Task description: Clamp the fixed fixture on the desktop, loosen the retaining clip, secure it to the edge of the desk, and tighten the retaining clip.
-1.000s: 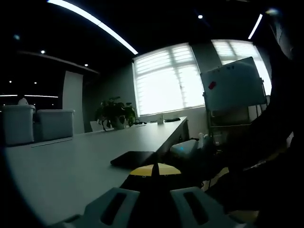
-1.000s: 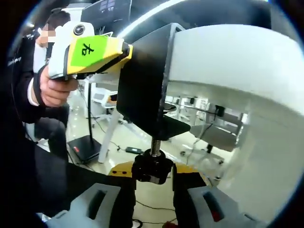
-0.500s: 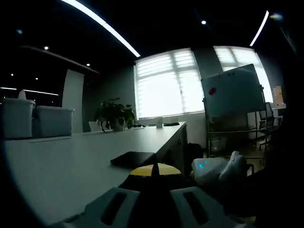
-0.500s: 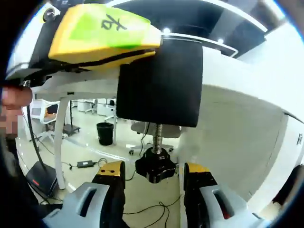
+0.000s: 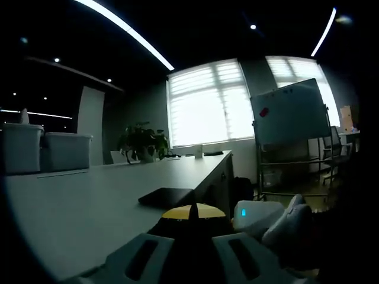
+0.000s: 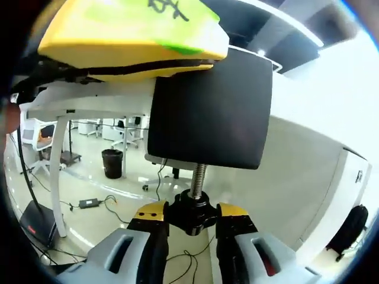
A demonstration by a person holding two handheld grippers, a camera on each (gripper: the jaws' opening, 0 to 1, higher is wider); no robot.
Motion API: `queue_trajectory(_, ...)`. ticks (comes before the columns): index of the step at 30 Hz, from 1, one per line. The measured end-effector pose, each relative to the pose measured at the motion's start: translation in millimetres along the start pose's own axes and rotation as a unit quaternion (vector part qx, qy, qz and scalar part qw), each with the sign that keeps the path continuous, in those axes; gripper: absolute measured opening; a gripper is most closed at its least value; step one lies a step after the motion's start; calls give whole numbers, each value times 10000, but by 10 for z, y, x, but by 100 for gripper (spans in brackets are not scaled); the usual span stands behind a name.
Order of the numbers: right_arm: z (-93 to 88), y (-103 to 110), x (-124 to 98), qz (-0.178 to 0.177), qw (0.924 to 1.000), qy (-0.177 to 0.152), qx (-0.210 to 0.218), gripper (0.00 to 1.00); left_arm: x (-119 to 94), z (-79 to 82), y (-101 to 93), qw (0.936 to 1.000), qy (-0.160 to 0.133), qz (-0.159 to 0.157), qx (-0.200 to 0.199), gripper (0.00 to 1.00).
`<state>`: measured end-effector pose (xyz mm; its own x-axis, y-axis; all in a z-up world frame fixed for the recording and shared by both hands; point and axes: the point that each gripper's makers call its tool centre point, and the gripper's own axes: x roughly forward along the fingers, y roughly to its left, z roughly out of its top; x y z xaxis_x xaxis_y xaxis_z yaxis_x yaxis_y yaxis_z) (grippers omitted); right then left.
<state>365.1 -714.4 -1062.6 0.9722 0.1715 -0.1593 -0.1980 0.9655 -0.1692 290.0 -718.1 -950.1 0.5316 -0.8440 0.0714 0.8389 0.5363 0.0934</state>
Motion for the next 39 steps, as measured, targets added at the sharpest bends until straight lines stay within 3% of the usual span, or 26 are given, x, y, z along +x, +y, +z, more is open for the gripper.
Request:
queue_trajectory(3,-3,13,-21,146,9998,-36,-120,28,-4,0,-1,10000,-22,12,-8,1)
queue_trajectory(8,-2,56,-19,822,9960,-62,-341,28,-9,-7,-2,10000,-12,17,30,1)
queue_trajectory(13,19,86,-29,1616,9842,-275,-663,27,-13,-11,-5,9999,12,5,123,1)
queue_trajectory(15,23,120,-35,2081,9759,-334,-561,27,-10,-12,-5,9999,42,9,153,1)
queue_trajectory(21,37,189,-42,2963,9488,-480,-987,27,0,-20,-6,9997,86,0,209,1)
queue_trajectory(25,31,286,-96,3713,9227,-491,-911,27,7,-19,-8,9996,106,10,245,1)
queue_trajectory(27,38,283,-101,3859,9152,-576,-1011,27,8,-21,8,9997,95,8,234,1)
queue_trajectory(32,45,273,-107,3936,9110,-576,-1087,28,22,-21,19,9997,65,-7,250,1)
queue_trajectory(35,26,266,-105,3719,9206,-372,-1136,29,31,-20,19,9995,101,-12,292,1)
queue_trajectory(36,41,269,-106,3598,9228,-447,-1304,29,34,-18,21,9996,106,-18,274,1)
queue_trajectory(39,79,282,-125,3347,9328,-520,-1231,29,36,-18,22,9996,107,17,262,1)
